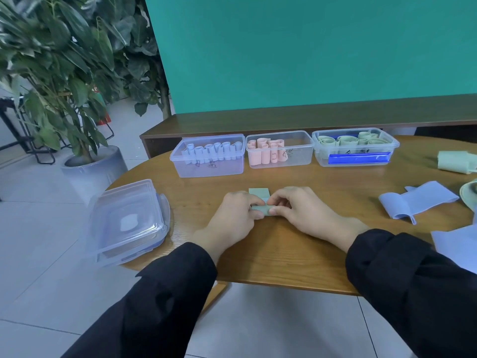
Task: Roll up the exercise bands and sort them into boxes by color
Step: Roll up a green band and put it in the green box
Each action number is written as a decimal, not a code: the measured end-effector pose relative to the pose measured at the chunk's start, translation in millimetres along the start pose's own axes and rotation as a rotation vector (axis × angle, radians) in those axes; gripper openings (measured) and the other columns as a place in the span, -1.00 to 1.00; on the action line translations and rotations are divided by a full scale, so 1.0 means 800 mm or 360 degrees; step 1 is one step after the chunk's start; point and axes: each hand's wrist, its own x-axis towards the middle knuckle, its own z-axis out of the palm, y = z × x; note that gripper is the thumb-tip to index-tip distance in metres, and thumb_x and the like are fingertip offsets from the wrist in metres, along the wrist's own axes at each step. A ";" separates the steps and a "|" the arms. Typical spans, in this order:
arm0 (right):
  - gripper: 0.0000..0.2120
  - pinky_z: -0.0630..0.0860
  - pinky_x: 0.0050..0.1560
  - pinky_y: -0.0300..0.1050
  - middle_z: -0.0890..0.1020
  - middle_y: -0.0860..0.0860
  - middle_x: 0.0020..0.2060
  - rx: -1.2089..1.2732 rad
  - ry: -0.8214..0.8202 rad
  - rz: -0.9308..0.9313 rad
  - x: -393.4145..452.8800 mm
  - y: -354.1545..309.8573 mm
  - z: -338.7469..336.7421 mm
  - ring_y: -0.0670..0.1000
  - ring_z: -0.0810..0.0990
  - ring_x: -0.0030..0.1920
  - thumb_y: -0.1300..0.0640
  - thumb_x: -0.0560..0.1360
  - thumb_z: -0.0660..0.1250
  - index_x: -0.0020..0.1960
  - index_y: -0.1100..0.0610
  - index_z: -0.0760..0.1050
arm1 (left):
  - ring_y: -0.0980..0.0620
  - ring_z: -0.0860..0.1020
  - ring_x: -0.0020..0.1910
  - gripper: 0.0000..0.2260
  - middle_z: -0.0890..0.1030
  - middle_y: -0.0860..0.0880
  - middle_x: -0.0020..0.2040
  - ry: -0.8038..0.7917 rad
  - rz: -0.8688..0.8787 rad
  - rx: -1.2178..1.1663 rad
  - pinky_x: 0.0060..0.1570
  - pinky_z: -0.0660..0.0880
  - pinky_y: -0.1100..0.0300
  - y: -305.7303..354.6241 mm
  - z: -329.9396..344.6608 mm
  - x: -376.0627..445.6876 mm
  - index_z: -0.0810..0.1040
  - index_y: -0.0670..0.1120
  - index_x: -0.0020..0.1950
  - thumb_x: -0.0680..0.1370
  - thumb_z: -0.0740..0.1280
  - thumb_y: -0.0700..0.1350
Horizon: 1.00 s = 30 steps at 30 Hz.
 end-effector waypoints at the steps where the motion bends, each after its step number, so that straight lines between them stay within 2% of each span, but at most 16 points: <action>1: -0.88 0.40 -0.07 -0.39 0.66 -0.10 -0.10 0.0006 -0.0008 0.0001 -0.003 -0.001 0.000 -0.18 0.57 -0.09 0.10 0.54 0.45 0.06 0.07 0.67 | 0.07 0.39 -0.08 -0.83 0.47 0.07 -0.12 0.0012 0.0010 0.0006 -0.09 0.24 0.33 0.002 0.000 -0.004 0.69 -0.06 0.18 0.61 0.39 -0.15; 3: -0.88 0.39 -0.07 -0.41 0.67 -0.15 -0.11 0.0029 -0.0054 0.0009 -0.010 -0.006 -0.004 -0.22 0.57 -0.10 0.07 0.53 0.47 0.05 0.05 0.68 | 0.06 0.41 -0.06 -0.84 0.52 0.05 -0.10 0.0007 0.0024 0.0004 -0.09 0.26 0.29 0.007 -0.002 -0.016 0.70 -0.07 0.16 0.62 0.38 -0.16; 5: -0.88 0.41 -0.07 -0.42 0.69 -0.18 -0.12 0.0080 -0.0135 0.0026 -0.019 -0.012 -0.013 -0.25 0.58 -0.08 0.03 0.52 0.48 0.04 0.00 0.70 | 0.08 0.43 -0.02 -0.83 0.55 0.07 -0.05 0.0013 0.0032 -0.0016 0.01 0.30 0.29 0.010 -0.004 -0.031 0.69 -0.03 0.18 0.61 0.39 -0.15; 8: -0.88 0.47 -0.07 -0.39 0.73 -0.18 -0.11 0.0163 -0.0230 0.0027 -0.028 -0.021 -0.028 -0.20 0.62 -0.07 0.00 0.56 0.42 0.02 -0.03 0.73 | 0.04 0.49 0.13 -0.77 0.64 0.05 0.10 0.0040 0.0084 0.0037 0.05 0.22 0.43 0.012 -0.008 -0.061 0.67 0.03 0.27 0.62 0.38 -0.11; 11: -0.82 0.44 0.04 -0.44 0.69 -0.20 0.06 0.0132 -0.0199 -0.0072 -0.027 -0.029 -0.024 -0.20 0.60 0.07 0.02 0.61 0.35 0.14 -0.05 0.69 | 0.02 0.51 0.21 -0.76 0.67 0.04 0.23 0.0080 0.0200 0.0038 0.08 0.10 0.63 0.011 -0.008 -0.082 0.66 -0.03 0.29 0.62 0.38 -0.12; 13: -0.76 0.35 0.20 -0.47 0.62 -0.18 0.22 0.0035 -0.0265 -0.0168 -0.022 -0.028 -0.011 -0.21 0.53 0.22 0.04 0.64 0.31 0.26 -0.02 0.64 | 0.02 0.53 0.20 -0.76 0.67 0.03 0.23 0.0090 0.0248 0.0054 0.16 0.09 0.61 0.009 -0.006 -0.088 0.66 -0.04 0.28 0.63 0.37 -0.12; 15: -0.70 0.28 0.39 -0.31 0.55 -0.15 0.35 -0.0138 -0.0375 -0.0189 -0.019 -0.019 0.002 -0.15 0.44 0.36 0.00 0.67 0.25 0.35 -0.03 0.58 | 0.04 0.55 0.14 -0.78 0.70 0.03 0.17 0.0114 0.0304 0.0085 0.26 0.14 0.48 0.007 -0.003 -0.091 0.68 -0.05 0.24 0.62 0.38 -0.15; 17: -0.68 0.27 0.47 -0.11 0.50 -0.19 0.39 -0.0219 -0.0397 -0.0158 -0.021 -0.009 0.008 -0.14 0.37 0.41 -0.06 0.67 0.20 0.37 -0.10 0.55 | 0.03 0.58 0.00 -0.82 0.72 0.00 0.03 0.0128 0.0362 0.0111 0.19 0.20 0.41 0.003 0.004 -0.093 0.71 -0.08 0.15 0.58 0.40 -0.22; 20: -0.67 0.24 0.47 -0.14 0.49 -0.21 0.40 -0.0232 -0.0335 -0.0159 -0.023 -0.001 0.011 -0.16 0.35 0.43 -0.09 0.67 0.20 0.40 -0.12 0.53 | -0.04 0.55 -0.13 -0.81 0.69 -0.01 -0.06 0.0247 0.0383 0.0120 0.05 0.33 0.29 -0.003 0.020 -0.098 0.68 -0.12 0.14 0.59 0.34 -0.20; 22: -0.65 0.25 0.47 -0.19 0.51 -0.16 0.39 -0.0213 -0.0227 -0.0146 -0.018 0.003 0.013 -0.16 0.38 0.42 -0.08 0.66 0.24 0.39 -0.05 0.54 | -0.04 0.49 -0.12 -0.78 0.65 -0.01 -0.04 0.0283 0.0356 0.0112 0.00 0.37 0.21 -0.005 0.026 -0.098 0.65 -0.11 0.20 0.62 0.28 -0.16; 26: -0.58 0.30 0.44 -0.19 0.54 -0.09 0.36 -0.0127 -0.0125 -0.0070 -0.003 0.007 0.019 -0.09 0.44 0.38 -0.11 0.60 0.33 0.38 0.05 0.53 | 0.10 0.36 0.00 -0.75 0.57 0.01 0.06 0.0274 0.0340 0.0081 0.06 0.29 0.37 -0.007 0.028 -0.098 0.62 -0.09 0.27 0.65 0.25 -0.08; 28: -0.68 0.36 0.40 -0.13 0.59 -0.10 0.27 -0.0100 -0.0124 -0.0057 0.003 0.009 0.025 -0.08 0.49 0.31 -0.10 0.57 0.38 0.24 0.03 0.61 | 0.15 0.32 0.05 -0.72 0.50 0.03 0.12 0.0257 0.0325 0.0061 0.09 0.23 0.47 -0.006 0.028 -0.097 0.61 -0.06 0.29 0.67 0.25 0.00; 30: -0.88 0.47 0.28 -0.08 0.68 -0.12 0.07 0.0172 -0.0039 0.0006 0.007 0.010 0.028 -0.11 0.59 0.13 0.01 0.51 0.48 0.00 0.04 0.65 | 0.16 0.34 0.12 -0.68 0.40 0.06 0.15 0.0254 0.0282 0.0023 0.12 0.24 0.48 -0.007 0.029 -0.095 0.60 -0.05 0.33 0.67 0.23 0.05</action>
